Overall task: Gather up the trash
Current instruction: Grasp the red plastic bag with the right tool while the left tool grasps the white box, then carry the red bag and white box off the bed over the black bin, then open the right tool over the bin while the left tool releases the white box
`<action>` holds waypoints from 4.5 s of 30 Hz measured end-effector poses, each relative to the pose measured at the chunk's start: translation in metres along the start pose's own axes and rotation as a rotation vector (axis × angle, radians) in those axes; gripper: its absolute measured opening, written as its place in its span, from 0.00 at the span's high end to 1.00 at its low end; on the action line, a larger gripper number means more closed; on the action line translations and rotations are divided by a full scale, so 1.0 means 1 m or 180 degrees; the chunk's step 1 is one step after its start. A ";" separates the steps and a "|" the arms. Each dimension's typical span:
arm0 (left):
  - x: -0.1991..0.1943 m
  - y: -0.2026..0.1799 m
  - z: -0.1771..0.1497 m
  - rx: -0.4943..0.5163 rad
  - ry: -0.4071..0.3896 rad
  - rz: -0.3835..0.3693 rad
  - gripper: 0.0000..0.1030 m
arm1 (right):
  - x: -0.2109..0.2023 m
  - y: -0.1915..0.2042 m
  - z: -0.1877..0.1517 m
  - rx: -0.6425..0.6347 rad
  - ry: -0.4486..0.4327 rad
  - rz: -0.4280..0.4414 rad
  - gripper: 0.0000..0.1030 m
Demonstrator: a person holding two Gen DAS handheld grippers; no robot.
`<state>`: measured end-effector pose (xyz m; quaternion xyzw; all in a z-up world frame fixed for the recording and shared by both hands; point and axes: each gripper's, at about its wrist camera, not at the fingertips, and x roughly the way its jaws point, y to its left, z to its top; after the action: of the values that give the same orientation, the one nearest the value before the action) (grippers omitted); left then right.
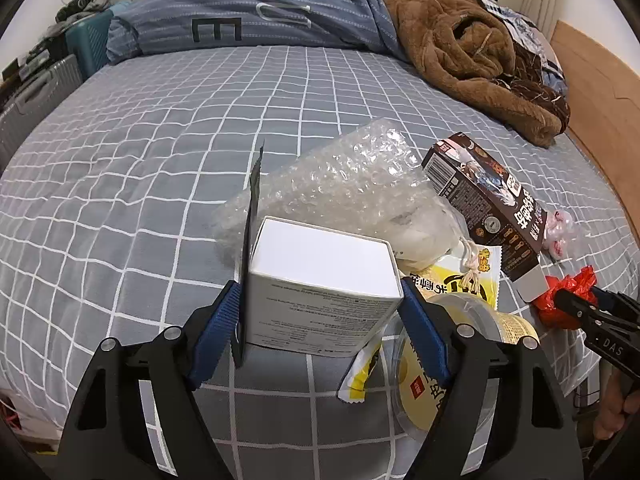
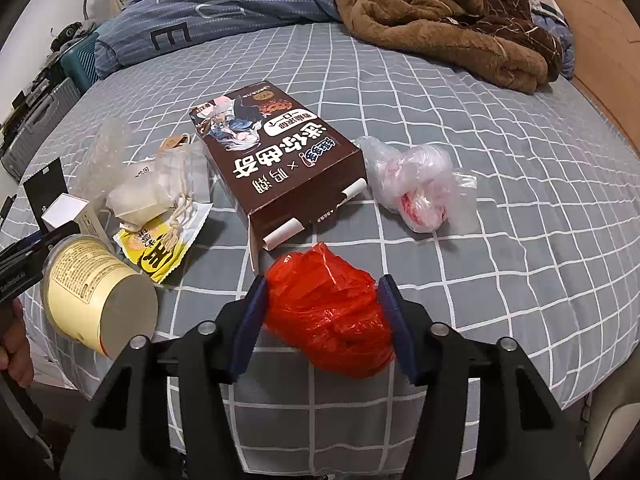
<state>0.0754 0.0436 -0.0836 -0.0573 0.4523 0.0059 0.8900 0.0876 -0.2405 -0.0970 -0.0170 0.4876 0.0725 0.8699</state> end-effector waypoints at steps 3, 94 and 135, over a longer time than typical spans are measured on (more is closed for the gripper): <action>-0.002 0.004 0.002 -0.0067 -0.0009 -0.0014 0.27 | -0.001 0.000 0.000 0.0009 0.0001 0.0021 0.51; -0.105 0.010 -0.239 -0.0172 0.0510 0.0042 0.31 | -0.066 0.085 -0.222 -0.0274 0.0472 0.0285 0.53; -0.015 -0.025 -0.255 -0.0042 0.1084 0.0105 0.31 | -0.013 0.053 -0.238 -0.0123 0.0699 0.0027 0.08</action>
<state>-0.1374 -0.0082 -0.2178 -0.0558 0.5974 0.0137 0.7999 -0.1277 -0.2135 -0.2087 -0.0396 0.5785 0.0832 0.8105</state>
